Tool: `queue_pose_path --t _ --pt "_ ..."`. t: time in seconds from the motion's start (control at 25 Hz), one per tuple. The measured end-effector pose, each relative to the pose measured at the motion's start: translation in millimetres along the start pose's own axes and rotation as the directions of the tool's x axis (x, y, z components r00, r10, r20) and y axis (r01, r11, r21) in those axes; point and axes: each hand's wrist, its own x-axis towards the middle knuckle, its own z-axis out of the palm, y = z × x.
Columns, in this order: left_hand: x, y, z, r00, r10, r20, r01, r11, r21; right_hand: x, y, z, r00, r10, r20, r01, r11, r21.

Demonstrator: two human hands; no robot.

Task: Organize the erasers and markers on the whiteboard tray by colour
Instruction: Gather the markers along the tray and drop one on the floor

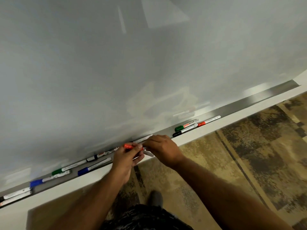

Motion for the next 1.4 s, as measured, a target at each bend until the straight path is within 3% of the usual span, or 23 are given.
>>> queue_pose_path --t 0.08,0.16,0.24,0.32,0.36,0.44,0.68,0.88,1.08,1.4 --pt "1 -2 1 0.999 0.001 -0.039 -0.001 1.0 -0.011 -7 9 -10 1.0 0.01 -0.027 -0.009 1.0 0.007" --pt "1 -3 -3 0.998 0.0 -0.068 -0.003 0.999 -0.042 -19 33 -30 0.976 0.165 -0.139 -0.169 0.985 -0.022" --pt "1 -4 -11 0.996 0.001 -0.089 -0.008 0.997 -0.072 -34 73 -58 0.856 0.438 -0.275 -0.478 0.873 -0.097" --pt "1 -5 -19 0.994 0.006 -0.108 -0.019 0.993 -0.112 -50 113 -86 0.685 0.669 -0.289 -0.727 0.655 -0.205" --pt "1 -6 -22 0.994 0.008 -0.113 -0.023 0.991 -0.134 -57 130 -95 0.633 0.727 -0.266 -0.773 0.572 -0.275" --pt "0 -5 -26 0.994 0.009 -0.113 -0.027 0.987 -0.156 -64 152 -103 0.603 0.78 -0.166 -0.764 0.504 -0.403" --pt "-5 -5 -35 0.998 0.016 -0.068 -0.027 0.986 -0.167 -57 168 -97 0.688 0.724 -0.043 -0.62 0.556 -0.553" --pt "-1 -3 -36 0.998 0.022 -0.062 -0.029 0.993 -0.115 -55 172 -91 0.725 0.689 -0.012 -0.581 0.602 -0.548" --pt "4 0 -29 0.998 0.023 -0.064 -0.03 0.995 -0.1 -56 156 -84 0.813 0.577 -0.071 -0.557 0.737 -0.383" --pt "9 -1 -24 0.996 -0.044 -0.081 0.035 0.992 -0.118 -33 53 -37 0.913 0.376 -0.161 -0.401 0.899 -0.178"
